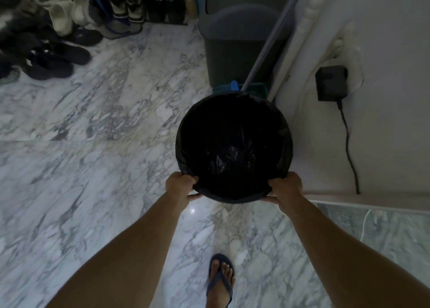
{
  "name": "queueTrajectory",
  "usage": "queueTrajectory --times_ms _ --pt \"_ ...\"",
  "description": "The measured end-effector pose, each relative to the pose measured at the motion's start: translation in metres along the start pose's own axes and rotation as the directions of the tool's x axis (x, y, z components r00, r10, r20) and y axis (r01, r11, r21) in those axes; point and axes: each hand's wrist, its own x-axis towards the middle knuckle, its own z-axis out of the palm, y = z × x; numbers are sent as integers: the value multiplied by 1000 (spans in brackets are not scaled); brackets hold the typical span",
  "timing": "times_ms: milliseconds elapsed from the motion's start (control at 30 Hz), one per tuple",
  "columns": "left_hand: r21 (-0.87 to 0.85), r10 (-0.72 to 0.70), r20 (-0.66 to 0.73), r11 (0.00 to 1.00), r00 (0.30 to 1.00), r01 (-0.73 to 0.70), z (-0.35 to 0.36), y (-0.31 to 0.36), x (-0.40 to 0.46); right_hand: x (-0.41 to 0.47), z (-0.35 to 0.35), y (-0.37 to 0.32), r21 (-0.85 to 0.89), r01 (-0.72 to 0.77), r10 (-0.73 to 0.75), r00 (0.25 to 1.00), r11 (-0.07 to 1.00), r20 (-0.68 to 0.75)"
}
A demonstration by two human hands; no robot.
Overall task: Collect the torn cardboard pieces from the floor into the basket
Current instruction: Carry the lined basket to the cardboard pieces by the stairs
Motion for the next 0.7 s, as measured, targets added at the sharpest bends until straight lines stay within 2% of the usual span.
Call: queueTrajectory --times_ms 167,300,400,533,700 --pt "-82 18 26 996 1000 -16 -56 38 -52 -69 18 -47 -161 33 -25 998 986 57" --pt "-164 46 -8 985 999 -46 -110 63 -90 -125 42 -77 -127 50 -21 975 991 223" --pt "-237 72 -38 968 997 -79 -155 71 -121 -171 65 -92 -134 123 -75 945 983 318" --pt "-350 91 -50 931 995 -103 -232 72 -163 -243 105 -106 -170 231 -155 917 958 368" --pt "-462 143 -36 875 989 -143 -341 60 -226 -341 155 -103 -227 284 -152 871 932 468"
